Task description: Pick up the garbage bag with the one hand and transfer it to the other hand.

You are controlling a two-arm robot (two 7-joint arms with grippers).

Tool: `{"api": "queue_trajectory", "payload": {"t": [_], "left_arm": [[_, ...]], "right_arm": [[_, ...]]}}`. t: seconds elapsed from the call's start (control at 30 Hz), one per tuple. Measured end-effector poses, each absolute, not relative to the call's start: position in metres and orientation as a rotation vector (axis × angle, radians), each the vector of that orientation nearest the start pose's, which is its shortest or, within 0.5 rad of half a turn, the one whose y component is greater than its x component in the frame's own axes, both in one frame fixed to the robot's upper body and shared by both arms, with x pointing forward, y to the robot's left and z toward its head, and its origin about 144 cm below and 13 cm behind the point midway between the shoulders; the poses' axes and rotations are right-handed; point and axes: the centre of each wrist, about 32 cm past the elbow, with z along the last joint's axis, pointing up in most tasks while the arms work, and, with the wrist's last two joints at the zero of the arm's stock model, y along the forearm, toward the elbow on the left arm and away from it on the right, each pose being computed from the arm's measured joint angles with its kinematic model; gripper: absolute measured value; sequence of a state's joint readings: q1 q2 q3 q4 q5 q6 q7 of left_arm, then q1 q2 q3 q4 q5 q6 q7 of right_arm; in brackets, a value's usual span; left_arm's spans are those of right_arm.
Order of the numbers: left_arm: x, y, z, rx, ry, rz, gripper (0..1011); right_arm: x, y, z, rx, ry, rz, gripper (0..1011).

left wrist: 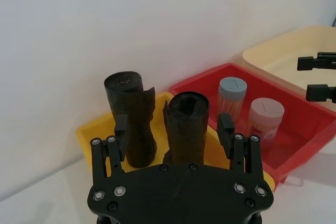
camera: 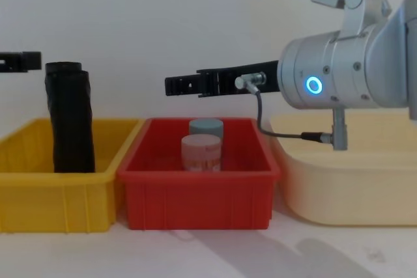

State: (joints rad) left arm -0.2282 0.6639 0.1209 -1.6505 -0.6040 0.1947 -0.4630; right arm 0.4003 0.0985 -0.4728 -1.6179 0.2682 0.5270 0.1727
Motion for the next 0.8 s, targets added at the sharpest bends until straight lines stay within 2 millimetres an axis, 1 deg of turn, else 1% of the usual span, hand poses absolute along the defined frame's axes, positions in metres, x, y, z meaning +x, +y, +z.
{"api": "queue_trajectory", "payload": {"t": [0.17, 0.2, 0.3, 0.47, 0.8], "left_arm": [[0.513, 0.361, 1.276, 0.064, -0.052, 0.963, 1002], [0.518, 0.358, 1.273, 0.068, -0.042, 0.950, 1002], [0.521, 0.356, 1.273, 0.070, -0.038, 0.942, 1001], [0.533, 0.349, 1.268, 0.092, -0.023, 0.910, 1002], [0.545, 0.340, 1.260, 0.152, -0.025, 0.886, 1001]], "right_arm": [[0.520, -0.105, 1.274, -0.157, 0.105, -0.889, 1004], [0.520, -0.105, 1.274, -0.157, 0.105, -0.889, 1004], [0.521, -0.106, 1.273, -0.159, 0.111, -0.889, 1004], [0.523, -0.107, 1.270, -0.165, 0.124, -0.891, 1004], [0.527, -0.109, 1.266, -0.171, 0.140, -0.893, 1004]]}}
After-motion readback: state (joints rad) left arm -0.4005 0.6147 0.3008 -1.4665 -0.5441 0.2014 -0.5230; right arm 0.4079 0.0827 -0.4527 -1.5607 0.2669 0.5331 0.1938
